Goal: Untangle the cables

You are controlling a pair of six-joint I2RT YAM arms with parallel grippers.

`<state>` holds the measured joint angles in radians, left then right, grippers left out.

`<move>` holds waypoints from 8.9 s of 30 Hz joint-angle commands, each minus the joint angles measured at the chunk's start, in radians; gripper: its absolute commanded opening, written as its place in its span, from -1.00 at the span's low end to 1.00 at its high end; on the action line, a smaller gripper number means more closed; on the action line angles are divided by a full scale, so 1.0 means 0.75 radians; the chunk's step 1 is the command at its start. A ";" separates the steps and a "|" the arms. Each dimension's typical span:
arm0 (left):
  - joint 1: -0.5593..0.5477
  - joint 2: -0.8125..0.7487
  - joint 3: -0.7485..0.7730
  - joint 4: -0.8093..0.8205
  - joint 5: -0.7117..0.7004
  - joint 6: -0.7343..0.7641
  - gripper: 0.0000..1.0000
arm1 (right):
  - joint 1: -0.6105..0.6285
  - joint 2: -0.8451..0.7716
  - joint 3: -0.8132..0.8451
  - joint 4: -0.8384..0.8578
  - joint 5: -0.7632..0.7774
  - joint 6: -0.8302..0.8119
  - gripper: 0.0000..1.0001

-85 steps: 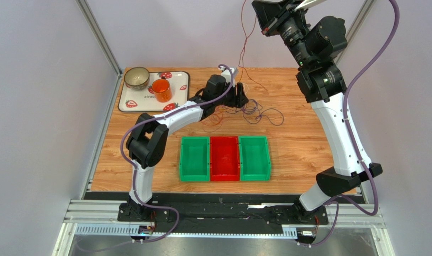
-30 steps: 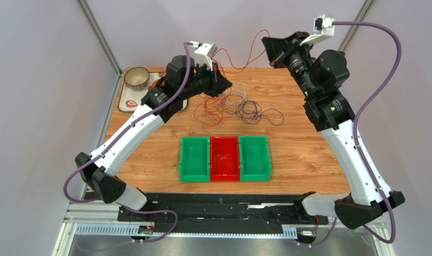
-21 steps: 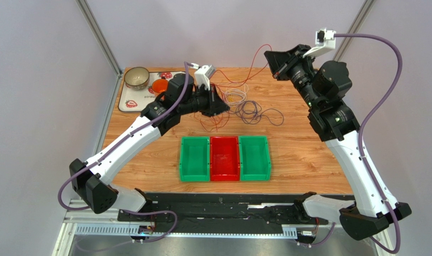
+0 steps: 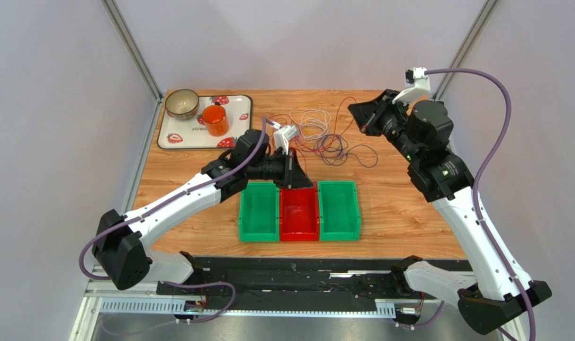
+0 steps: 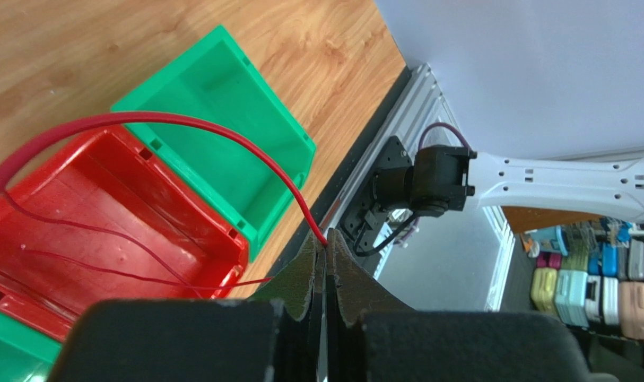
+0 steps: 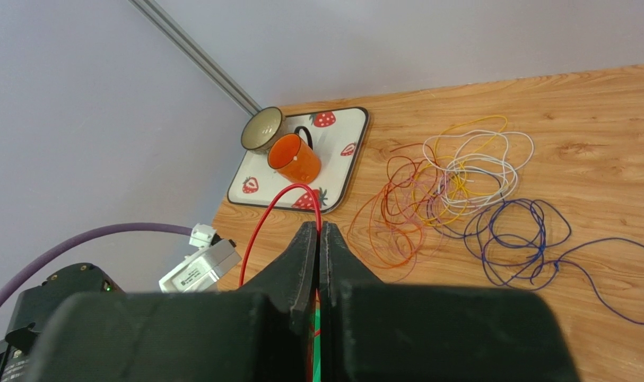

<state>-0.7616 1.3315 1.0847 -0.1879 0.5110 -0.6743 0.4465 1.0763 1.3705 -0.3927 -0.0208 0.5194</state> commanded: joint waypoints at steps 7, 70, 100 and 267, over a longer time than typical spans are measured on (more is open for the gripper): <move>-0.015 0.067 -0.125 0.142 0.053 -0.042 -1.00 | 0.004 -0.036 -0.074 -0.026 -0.052 -0.003 -1.00; 0.418 -0.335 0.129 -0.860 -0.882 0.568 0.25 | 0.427 0.021 -0.246 -0.180 0.156 0.075 -1.00; 0.449 -0.309 0.079 -0.848 -0.943 0.568 0.21 | 0.435 0.520 -0.365 0.000 0.009 -0.156 -1.00; 0.447 -0.274 0.077 -0.846 -0.849 0.592 0.14 | 0.135 1.966 1.265 0.082 0.238 0.543 -0.11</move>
<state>-0.4301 1.1221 1.1366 -0.8337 -0.1360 -0.2516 0.5526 2.5332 2.2719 -0.3939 0.1070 0.8856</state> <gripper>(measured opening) 0.571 0.438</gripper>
